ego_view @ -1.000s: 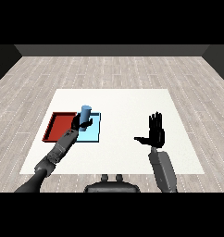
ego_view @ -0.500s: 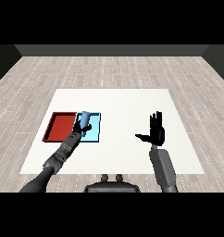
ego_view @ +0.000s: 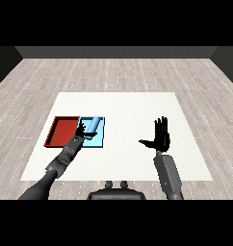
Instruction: Pick the blue can and put it in the blue box
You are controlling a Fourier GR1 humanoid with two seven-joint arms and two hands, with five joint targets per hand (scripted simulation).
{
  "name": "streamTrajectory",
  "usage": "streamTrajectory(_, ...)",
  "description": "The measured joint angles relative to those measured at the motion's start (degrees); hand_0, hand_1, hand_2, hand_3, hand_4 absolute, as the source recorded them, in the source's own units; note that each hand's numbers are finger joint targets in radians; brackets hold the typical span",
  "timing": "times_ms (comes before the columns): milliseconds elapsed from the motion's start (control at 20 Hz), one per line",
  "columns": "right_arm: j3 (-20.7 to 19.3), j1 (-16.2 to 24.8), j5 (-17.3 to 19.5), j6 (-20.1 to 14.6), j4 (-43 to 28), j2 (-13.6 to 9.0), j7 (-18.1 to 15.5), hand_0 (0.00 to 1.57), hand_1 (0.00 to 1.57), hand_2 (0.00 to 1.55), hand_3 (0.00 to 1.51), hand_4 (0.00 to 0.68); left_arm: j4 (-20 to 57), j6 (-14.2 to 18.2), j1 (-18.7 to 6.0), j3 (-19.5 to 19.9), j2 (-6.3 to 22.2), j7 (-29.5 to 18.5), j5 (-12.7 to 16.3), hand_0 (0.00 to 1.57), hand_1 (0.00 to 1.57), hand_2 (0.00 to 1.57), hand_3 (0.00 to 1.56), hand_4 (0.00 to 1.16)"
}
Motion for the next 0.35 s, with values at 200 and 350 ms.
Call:
streamTrajectory(200,0.0,0.7,-0.2,0.3,-1.5,-0.1,0.6,0.00,0.00,0.00,0.00,0.000,-0.7,1.9,-0.3,1.2,0.5,-2.2,0.2,0.00,0.00,0.00,0.00,0.00)
streamTrajectory(350,-0.1,0.8,-0.1,0.7,-1.9,-0.9,1.6,0.00,0.00,0.00,0.00,0.000,-4.1,2.5,0.7,3.5,1.3,-9.0,2.0,0.00,0.00,0.00,0.00,0.00)
